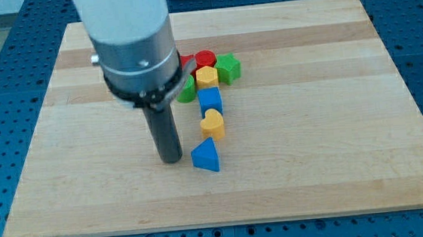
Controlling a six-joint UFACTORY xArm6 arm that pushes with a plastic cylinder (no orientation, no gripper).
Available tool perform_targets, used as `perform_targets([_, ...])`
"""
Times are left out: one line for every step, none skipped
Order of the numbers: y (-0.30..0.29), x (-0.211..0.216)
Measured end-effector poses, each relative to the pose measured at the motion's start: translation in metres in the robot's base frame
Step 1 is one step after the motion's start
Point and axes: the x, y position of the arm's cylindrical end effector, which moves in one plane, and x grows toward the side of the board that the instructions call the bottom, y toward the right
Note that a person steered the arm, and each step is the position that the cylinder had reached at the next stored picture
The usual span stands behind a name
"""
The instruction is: Separate yellow heart from blue triangle
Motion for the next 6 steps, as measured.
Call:
perform_targets([0.001, 0.019])
perform_targets([0.007, 0.005])
perform_targets([0.023, -0.022])
perform_targets([0.046, -0.036])
perform_targets([0.069, -0.046])
perform_targets([0.094, -0.056])
